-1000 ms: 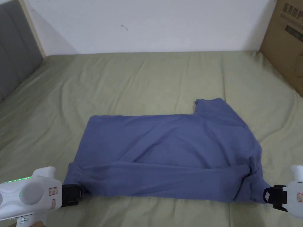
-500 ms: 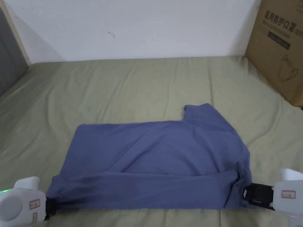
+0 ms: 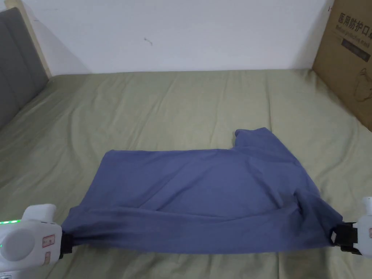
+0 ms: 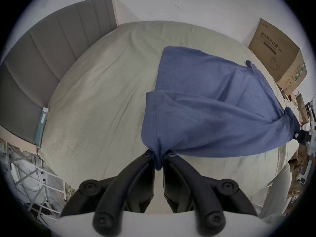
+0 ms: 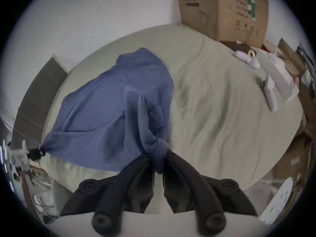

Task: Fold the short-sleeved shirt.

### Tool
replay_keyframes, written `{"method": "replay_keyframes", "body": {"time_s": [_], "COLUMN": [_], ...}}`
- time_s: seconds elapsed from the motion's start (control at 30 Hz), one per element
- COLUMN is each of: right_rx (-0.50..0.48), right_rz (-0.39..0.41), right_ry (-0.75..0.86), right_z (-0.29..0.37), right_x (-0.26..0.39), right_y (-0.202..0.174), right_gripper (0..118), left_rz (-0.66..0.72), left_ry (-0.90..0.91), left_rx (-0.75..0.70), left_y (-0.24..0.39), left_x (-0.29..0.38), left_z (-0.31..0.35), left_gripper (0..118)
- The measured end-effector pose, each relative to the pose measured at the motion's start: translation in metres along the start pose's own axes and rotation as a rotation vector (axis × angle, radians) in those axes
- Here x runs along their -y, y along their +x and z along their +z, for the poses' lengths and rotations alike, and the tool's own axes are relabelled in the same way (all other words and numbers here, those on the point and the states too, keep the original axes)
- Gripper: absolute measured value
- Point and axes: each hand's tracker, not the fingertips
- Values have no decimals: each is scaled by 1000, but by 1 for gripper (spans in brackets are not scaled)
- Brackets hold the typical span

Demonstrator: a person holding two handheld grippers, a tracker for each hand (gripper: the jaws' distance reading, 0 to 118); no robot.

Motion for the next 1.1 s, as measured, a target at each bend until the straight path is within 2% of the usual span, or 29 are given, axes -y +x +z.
{"method": "replay_keyframes", "body": {"time_s": [0.07, 0.17, 0.23, 0.4, 0.43, 0.47, 0.5, 0.53, 0.57, 0.6, 0.67, 0.7, 0.73, 0.77, 0.8, 0.87, 0.93, 1.03, 1.1], "right_rx": [23, -6, -9, 6, -2, 12, 54, 70, 69, 61, 52, 46, 20, 2, -7, 21, 15, -30, -15], "right_rz": [62, 54, 29, -75, -93, -108, -98, -59, -40, -38, -23, -18, -4, 15, 33, 50, 79, 66, 43], "right_ry": [-15, -34, -59, -205, -197, -199, -194, -170, -139, -106, -60, -20, 9, 26, 44, 63, 41, -11, 11], "right_z": [10, 21, 22, -12, -16, -16, -13, -9, -3, 4, 12, 19, 21, 21, 20, 14, 8, -13, -25], "right_x": [3, 18, 36, 82, 85, 84, 80, 75, 67, 57, 36, 24, 15, 6, -3, -10, -9, -19, -34], "right_y": [-3, 3, 11, 29, 31, 30, 27, 25, 22, 19, 12, 4, -2, -8, -16, -30, -41, -35, -32], "right_gripper": [9, 9, 9, 11, 18, 34, 62, 74, 78, 78, 78, 76, 67, 42, 0, 0, 0, 0, 0], "left_rz": [1, 4, 1, -16, -13, -15, -13, -7, 7, 32, 74, 88, 99, 96, 81, 70, -16, 11, 13], "left_ry": [5, 1, -15, -184, -171, -150, -138, -136, -119, -68, -6, 14, 23, 40, 50, 63, 33, 4, 6], "left_rx": [-13, -12, -12, -23, -19, -27, -47, -53, -48, -22, 10, 36, 56, 72, 95, 36, 19, 72, 75], "left_y": [-4, -11, -14, -12, -11, -10, -10, -12, -14, -16, -12, -7, -2, 6, 15, 31, 46, 49, 53], "left_x": [3, 18, 35, 81, 83, 82, 78, 72, 65, 56, 36, 25, 16, 10, 1, -10, -12, -19, -26], "left_z": [7, 19, 22, -13, -14, -8, -3, 1, 6, 15, 32, 36, 40, 42, 42, 27, 14, 4, 2], "left_gripper": [8, 8, 8, 9, 17, 30, 69, 98, 112, 112, 110, 98, 70, 27, 0, 0, 0, 0, 0]}}
